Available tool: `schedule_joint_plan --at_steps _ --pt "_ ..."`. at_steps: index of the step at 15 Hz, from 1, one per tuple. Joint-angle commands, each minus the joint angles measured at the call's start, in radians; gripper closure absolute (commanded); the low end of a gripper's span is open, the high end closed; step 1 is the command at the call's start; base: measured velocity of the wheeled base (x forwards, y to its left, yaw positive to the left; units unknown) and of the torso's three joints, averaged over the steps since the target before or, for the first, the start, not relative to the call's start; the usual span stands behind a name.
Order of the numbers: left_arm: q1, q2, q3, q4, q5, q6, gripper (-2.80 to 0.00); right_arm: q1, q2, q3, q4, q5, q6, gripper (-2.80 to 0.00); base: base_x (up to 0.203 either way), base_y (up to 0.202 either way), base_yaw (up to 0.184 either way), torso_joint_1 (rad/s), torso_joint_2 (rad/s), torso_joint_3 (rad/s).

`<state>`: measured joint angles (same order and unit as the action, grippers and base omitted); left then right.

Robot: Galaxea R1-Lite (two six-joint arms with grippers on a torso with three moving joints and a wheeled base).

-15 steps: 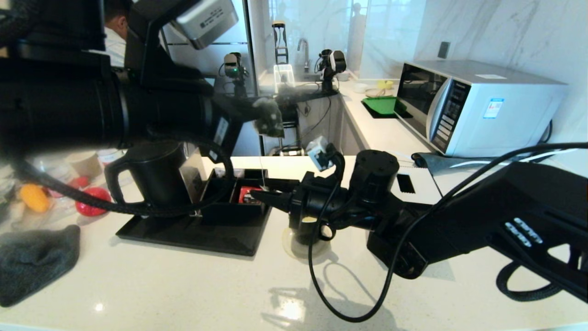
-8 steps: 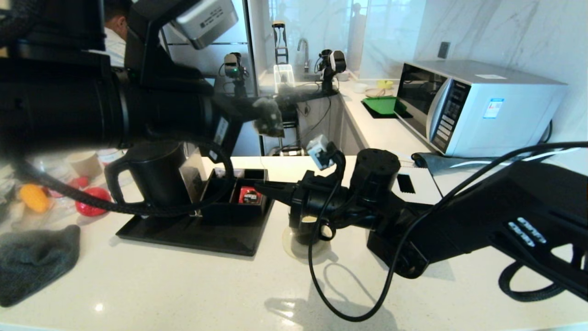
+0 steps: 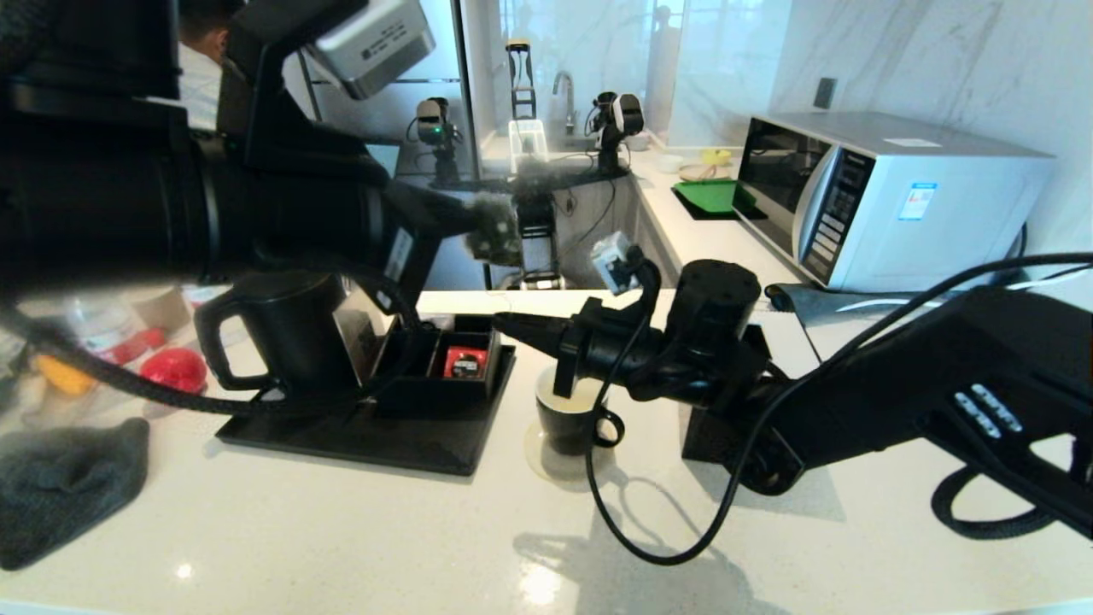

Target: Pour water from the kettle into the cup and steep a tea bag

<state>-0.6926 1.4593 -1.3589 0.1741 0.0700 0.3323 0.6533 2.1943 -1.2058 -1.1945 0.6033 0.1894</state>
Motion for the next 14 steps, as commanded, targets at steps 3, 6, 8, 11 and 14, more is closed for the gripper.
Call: schedule_joint_plan --at_steps 3,6,8,11,14 --pt "-0.015 -0.015 0.0 0.013 0.001 0.001 0.0 -0.035 -0.001 -0.043 0.0 -0.022 0.004 0.0 0.0 0.0 0.0 0.0 0.0 0.0" --pt "-0.037 -0.023 0.0 0.03 0.006 -0.013 0.0 -0.05 -0.002 -0.059 0.002 -0.022 0.004 0.0 0.0 0.0 0.0 0.0 0.0 0.0" --pt "-0.069 -0.028 0.0 0.039 0.04 -0.037 0.0 -0.055 -0.002 -0.08 0.008 -0.022 0.005 0.0 0.0 0.0 0.0 0.0 0.0 0.0" --pt "-0.093 -0.037 0.032 0.041 0.063 -0.059 0.0 -0.058 -0.002 -0.113 0.021 -0.022 0.005 0.0 0.0 0.0 0.0 0.0 0.0 0.0" --pt "-0.099 -0.078 0.132 0.037 0.063 -0.064 0.0 -0.06 -0.007 -0.119 0.021 -0.022 0.005 0.0 0.0 0.0 0.0 0.0 0.0 0.0"
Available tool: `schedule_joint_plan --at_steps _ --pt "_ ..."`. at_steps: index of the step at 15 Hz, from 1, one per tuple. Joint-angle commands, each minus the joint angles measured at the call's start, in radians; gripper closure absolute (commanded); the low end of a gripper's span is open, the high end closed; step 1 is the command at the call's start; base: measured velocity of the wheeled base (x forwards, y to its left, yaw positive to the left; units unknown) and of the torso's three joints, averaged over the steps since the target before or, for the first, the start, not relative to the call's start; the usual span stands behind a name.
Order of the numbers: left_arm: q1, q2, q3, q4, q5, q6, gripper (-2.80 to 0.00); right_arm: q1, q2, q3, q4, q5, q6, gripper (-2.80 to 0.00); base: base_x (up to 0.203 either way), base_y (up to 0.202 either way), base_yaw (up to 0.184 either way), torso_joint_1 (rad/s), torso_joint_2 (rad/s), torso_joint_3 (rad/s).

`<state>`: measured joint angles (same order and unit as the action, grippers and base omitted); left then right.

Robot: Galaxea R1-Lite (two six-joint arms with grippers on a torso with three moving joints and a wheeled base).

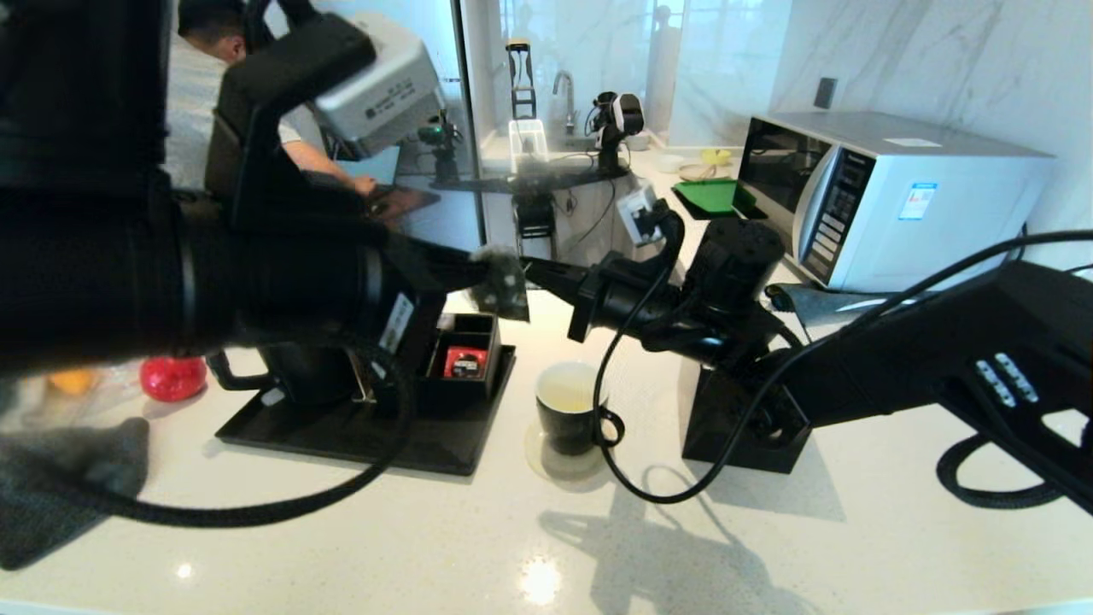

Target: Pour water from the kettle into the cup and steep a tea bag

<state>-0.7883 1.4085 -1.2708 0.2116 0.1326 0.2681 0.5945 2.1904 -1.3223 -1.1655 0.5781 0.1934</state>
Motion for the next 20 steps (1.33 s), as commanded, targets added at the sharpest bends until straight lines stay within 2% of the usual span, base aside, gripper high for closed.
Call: schedule_joint_plan --at_steps 1,4,9,13,16,17,20 --pt "-0.003 -0.035 0.068 -0.001 0.001 -0.005 0.0 -0.002 -0.007 -0.003 -0.008 0.002 0.001 0.0 0.0 0.0 0.0 0.0 0.0 0.0" --pt "-0.002 -0.036 0.082 -0.001 0.002 -0.052 0.0 -0.002 -0.014 -0.003 -0.007 0.002 0.001 0.0 0.0 0.0 0.0 0.0 0.0 0.0" --pt "0.001 -0.022 0.132 -0.01 0.003 -0.075 0.0 -0.002 -0.032 -0.001 -0.006 0.003 0.001 0.0 0.0 0.0 0.0 0.0 0.0 0.0" --pt "0.004 0.021 0.129 -0.058 0.039 -0.097 0.0 -0.001 -0.041 0.002 -0.007 0.003 0.001 0.0 0.0 0.0 0.0 0.0 0.0 0.0" --pt "0.004 0.038 0.128 -0.069 0.039 -0.099 0.0 -0.001 -0.047 0.005 -0.006 0.003 0.001 0.0 0.0 0.0 0.0 0.0 0.0 0.0" --pt "0.004 0.04 0.128 -0.069 0.039 -0.104 -2.8 -0.001 -0.05 0.005 -0.006 0.003 0.001 0.0 0.0 0.0 0.0 0.0 0.0 0.0" --pt "0.012 0.047 0.128 -0.07 0.041 -0.102 -2.8 -0.001 -0.055 0.008 -0.006 0.003 0.001 0.0 0.0 0.0 0.0 0.0 0.0 0.0"
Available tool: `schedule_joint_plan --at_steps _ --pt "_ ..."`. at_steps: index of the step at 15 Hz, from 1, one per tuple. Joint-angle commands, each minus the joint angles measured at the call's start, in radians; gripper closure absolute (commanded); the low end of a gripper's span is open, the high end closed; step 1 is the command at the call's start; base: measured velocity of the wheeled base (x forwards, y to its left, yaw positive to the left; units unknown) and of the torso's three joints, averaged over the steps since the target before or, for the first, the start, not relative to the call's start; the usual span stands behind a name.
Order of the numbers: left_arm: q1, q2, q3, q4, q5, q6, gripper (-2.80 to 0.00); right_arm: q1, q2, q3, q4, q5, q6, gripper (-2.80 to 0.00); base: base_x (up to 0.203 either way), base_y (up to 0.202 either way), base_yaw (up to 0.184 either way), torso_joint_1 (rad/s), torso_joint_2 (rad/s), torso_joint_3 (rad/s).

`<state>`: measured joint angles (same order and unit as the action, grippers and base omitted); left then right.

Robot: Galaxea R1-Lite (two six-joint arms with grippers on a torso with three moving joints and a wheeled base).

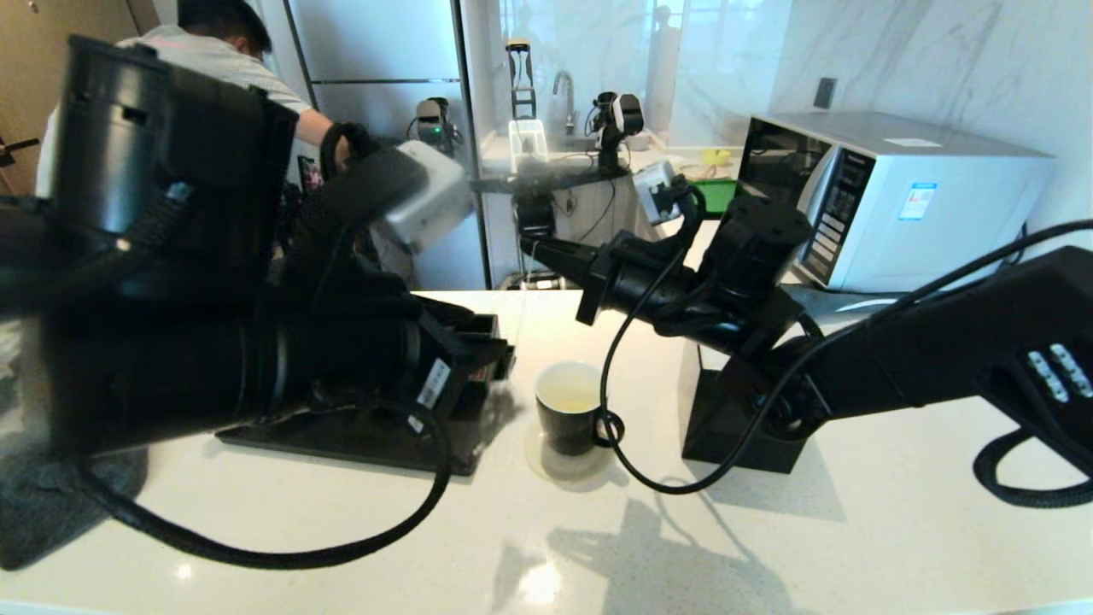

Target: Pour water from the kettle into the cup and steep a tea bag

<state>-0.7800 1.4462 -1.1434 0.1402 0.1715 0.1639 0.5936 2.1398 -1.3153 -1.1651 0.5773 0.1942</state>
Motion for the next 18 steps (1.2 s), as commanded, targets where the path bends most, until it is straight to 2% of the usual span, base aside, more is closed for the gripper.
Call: schedule_joint_plan --at_steps 1,5,8,11,13,16,18 --pt "0.004 0.01 0.001 0.001 0.003 0.002 -2.8 0.0 -0.007 0.001 -0.007 0.004 0.001 0.0 0.0 0.0 0.0 0.0 0.0 0.0" --pt "0.031 0.007 0.007 0.002 0.0 0.0 -2.8 0.0 -0.015 0.002 -0.007 0.004 0.001 0.0 0.0 0.0 0.0 0.0 0.0 0.0" --pt "0.1 0.009 0.01 0.004 0.0 0.0 -2.8 -0.009 -0.013 0.003 -0.008 0.0 -0.001 0.0 0.0 0.0 0.0 0.0 0.0 0.0" --pt "0.2 0.008 0.028 0.003 0.002 0.0 -2.8 -0.012 -0.014 0.004 -0.007 -0.019 -0.002 0.0 0.0 0.0 0.0 0.0 0.0 0.0" --pt "0.27 0.009 0.045 0.003 0.048 0.001 -2.8 -0.012 -0.016 0.003 -0.006 -0.019 -0.001 0.0 0.0 0.0 0.0 0.0 0.0 0.0" --pt "0.329 0.008 0.059 0.002 0.11 -0.001 -2.8 -0.017 -0.021 0.002 -0.005 -0.024 -0.002 0.0 0.0 0.0 0.0 0.0 0.0 0.0" --pt "0.354 0.005 0.06 0.001 0.127 -0.055 -2.8 -0.021 -0.028 0.002 -0.001 -0.03 -0.001 0.0 0.0 0.0 0.0 0.0 0.0 0.0"
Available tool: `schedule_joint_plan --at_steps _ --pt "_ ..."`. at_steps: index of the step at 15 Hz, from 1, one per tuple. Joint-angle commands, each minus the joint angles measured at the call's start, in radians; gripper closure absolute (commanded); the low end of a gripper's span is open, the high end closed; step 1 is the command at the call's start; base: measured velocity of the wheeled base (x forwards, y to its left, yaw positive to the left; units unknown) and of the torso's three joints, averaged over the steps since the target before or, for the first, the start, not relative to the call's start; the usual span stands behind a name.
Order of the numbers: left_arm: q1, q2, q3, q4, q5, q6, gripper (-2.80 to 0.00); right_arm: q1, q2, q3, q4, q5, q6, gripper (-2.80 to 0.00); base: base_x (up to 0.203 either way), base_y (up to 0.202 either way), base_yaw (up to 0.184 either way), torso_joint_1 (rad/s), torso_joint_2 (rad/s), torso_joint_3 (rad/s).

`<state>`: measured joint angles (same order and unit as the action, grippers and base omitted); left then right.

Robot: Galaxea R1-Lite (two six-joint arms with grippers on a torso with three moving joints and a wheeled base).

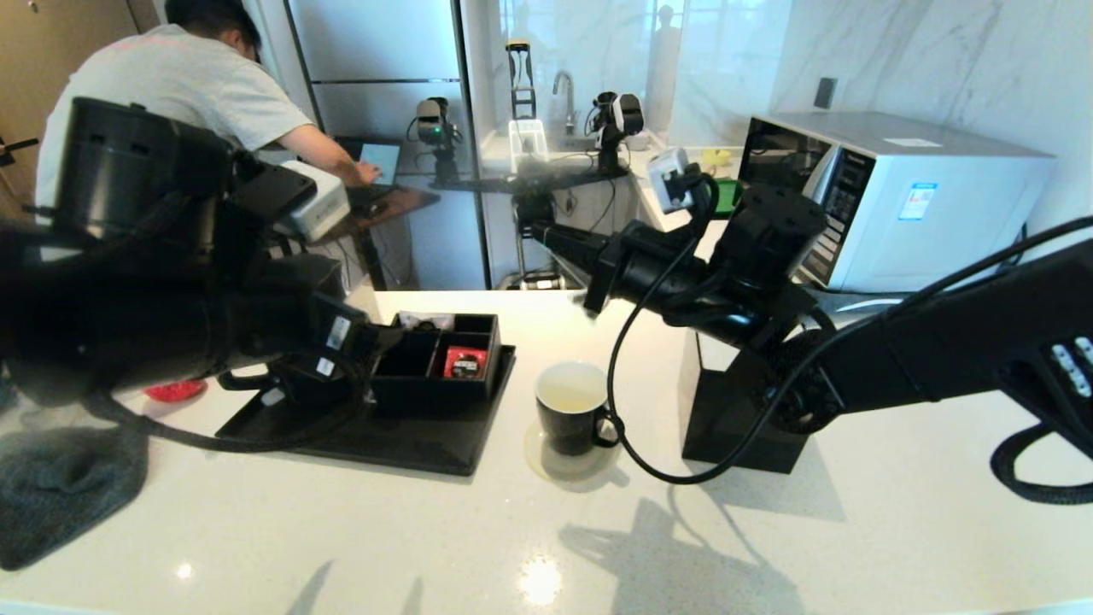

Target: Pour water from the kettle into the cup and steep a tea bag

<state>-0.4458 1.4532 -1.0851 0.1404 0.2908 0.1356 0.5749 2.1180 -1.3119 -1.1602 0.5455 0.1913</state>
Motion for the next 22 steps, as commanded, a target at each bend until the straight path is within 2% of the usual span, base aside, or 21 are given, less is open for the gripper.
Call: schedule_joint_plan --at_steps 1,3,7,8,9,11,14,17,19,22 --pt "0.023 -0.003 0.005 0.001 0.028 -0.069 -2.8 -0.005 -0.009 0.0 -0.002 0.002 0.002 0.0 0.0 0.0 0.0 0.0 0.0 0.0" --pt "0.022 -0.003 0.015 0.002 0.083 -0.125 -2.8 -0.01 -0.009 -0.001 0.002 0.001 0.001 0.0 0.0 0.0 0.0 0.0 0.0 0.0" --pt "0.023 -0.047 0.07 0.001 0.093 -0.187 -2.8 -0.017 -0.01 -0.001 0.009 -0.002 0.0 0.0 0.0 0.0 0.0 0.0 0.0 0.0" --pt "0.023 -0.065 0.093 0.001 0.091 -0.19 -1.08 -0.018 -0.01 -0.003 0.011 -0.002 0.0 0.0 0.0 0.0 0.0 0.0 0.0 0.0" --pt "0.022 -0.081 0.114 0.001 0.09 -0.184 0.0 -0.018 -0.01 -0.003 0.011 -0.002 0.0 0.0 0.0 0.0 0.0 0.0 0.0 0.0" --pt "0.022 -0.094 0.148 0.001 0.099 -0.173 0.0 -0.027 -0.009 -0.002 0.01 -0.002 -0.001 0.0 0.0 0.0 0.0 0.0 0.0 0.0" --pt "0.021 -0.096 0.222 -0.03 0.151 -0.176 0.0 -0.041 -0.014 -0.003 0.01 -0.002 -0.002 0.0 0.0 0.0 0.0 0.0 0.0 0.0" --pt "0.022 -0.093 0.338 -0.265 0.167 -0.177 0.0 -0.043 -0.016 -0.001 0.013 -0.002 -0.003 0.0 0.0 0.0 0.0 0.0 0.0 0.0" --pt "0.025 -0.086 0.421 -0.404 0.212 -0.178 0.0 -0.044 -0.016 -0.001 0.014 -0.002 -0.006 0.0 0.0 0.0 0.0 0.0 0.0 0.0" --pt "0.093 -0.078 0.504 -0.542 0.281 -0.192 0.0 -0.046 -0.018 -0.001 0.019 -0.002 -0.006 0.0 0.0 0.0 0.0 0.0 0.0 0.0"
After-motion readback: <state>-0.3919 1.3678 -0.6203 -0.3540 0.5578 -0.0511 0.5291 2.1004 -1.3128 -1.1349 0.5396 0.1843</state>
